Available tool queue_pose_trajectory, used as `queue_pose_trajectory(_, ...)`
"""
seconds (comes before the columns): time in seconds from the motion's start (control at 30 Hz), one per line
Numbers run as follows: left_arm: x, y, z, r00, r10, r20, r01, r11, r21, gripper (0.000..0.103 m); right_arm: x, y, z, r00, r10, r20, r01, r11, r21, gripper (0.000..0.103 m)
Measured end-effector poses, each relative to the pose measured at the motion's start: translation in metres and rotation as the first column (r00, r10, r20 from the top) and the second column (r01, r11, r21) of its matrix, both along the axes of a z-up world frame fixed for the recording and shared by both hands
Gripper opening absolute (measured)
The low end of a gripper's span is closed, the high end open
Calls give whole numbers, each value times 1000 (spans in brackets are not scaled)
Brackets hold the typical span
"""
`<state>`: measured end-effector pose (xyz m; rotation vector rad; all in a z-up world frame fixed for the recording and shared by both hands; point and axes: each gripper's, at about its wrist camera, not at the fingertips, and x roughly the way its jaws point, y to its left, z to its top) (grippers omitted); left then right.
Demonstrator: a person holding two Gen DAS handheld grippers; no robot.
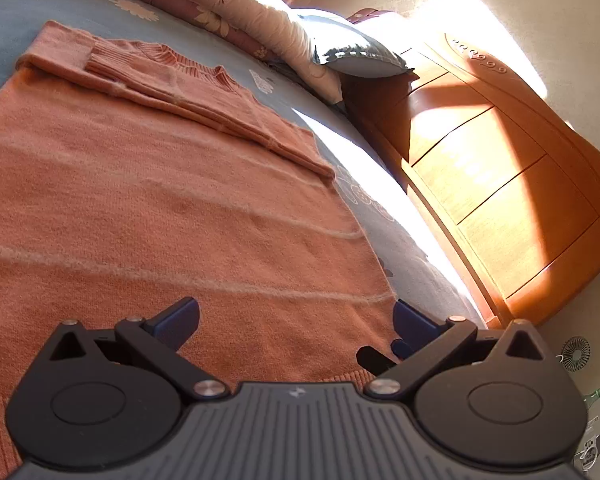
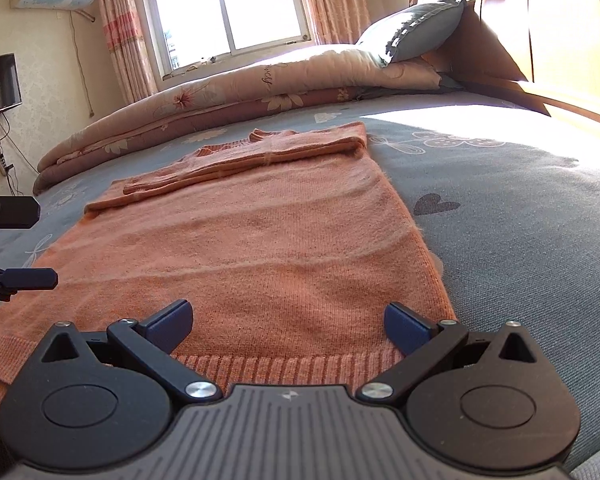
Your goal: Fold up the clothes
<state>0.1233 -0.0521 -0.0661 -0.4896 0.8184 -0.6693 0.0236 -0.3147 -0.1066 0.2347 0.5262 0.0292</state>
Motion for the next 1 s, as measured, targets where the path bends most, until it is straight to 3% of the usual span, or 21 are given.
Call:
queue_pose_trajectory(0.23, -7, 8, -16, 993, -12, -116, 6, 999, -46, 102, 0, 0, 0, 1000, -2, 2, 2, 1000, 9, 103)
queue_pose_trajectory(0.33, -1, 9, -9, 994, 3, -105, -9, 998, -61, 102, 0, -2, 1, 1000, -6, 4, 5, 1000, 27, 103)
queue_pose_trajectory(0.67, 15, -44, -17, 983, -102, -152, 91, 993, -73, 102, 0, -3, 0, 1000, -5, 7, 5, 1000, 29, 103)
queue_pose_trajectory(1.0, 8, 15, -16, 987, 51, -151, -61, 996, -65, 102, 0, -2, 0, 1000, -4, 6, 4, 1000, 22, 103)
